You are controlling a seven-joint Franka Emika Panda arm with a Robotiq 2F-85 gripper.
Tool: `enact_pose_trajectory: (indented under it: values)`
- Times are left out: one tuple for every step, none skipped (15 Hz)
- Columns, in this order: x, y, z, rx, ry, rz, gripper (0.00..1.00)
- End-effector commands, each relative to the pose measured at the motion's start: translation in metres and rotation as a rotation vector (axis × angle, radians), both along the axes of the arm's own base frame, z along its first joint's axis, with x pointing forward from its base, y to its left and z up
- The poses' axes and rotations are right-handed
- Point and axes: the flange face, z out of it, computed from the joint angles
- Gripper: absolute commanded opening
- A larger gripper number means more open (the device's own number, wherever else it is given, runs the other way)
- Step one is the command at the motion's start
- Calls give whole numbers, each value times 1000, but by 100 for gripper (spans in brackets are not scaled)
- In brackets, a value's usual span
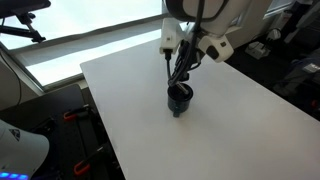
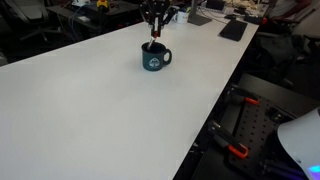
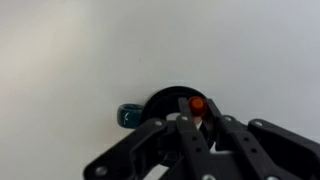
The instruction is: Remove the marker from the mug cup
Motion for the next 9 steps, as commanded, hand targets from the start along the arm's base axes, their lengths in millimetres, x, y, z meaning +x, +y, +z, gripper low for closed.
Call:
enact_pose_trajectory:
  values:
    - [-2, 13, 40, -57, -78, -1, 5]
    - [-1, 16, 48, -70, -94, 4, 5]
    - [1, 19, 55, -83, -113, 10, 5]
    - [2, 21, 61, -92, -131, 11, 5]
    - [4, 24, 66, -97, -147, 15, 5]
    - [6, 28, 69, -98, -158, 27, 5]
    - [9, 31, 70, -92, -169, 52, 5]
    - [11, 34, 71, -84, -177, 66, 5]
    - [14, 38, 70, -71, -184, 95, 5]
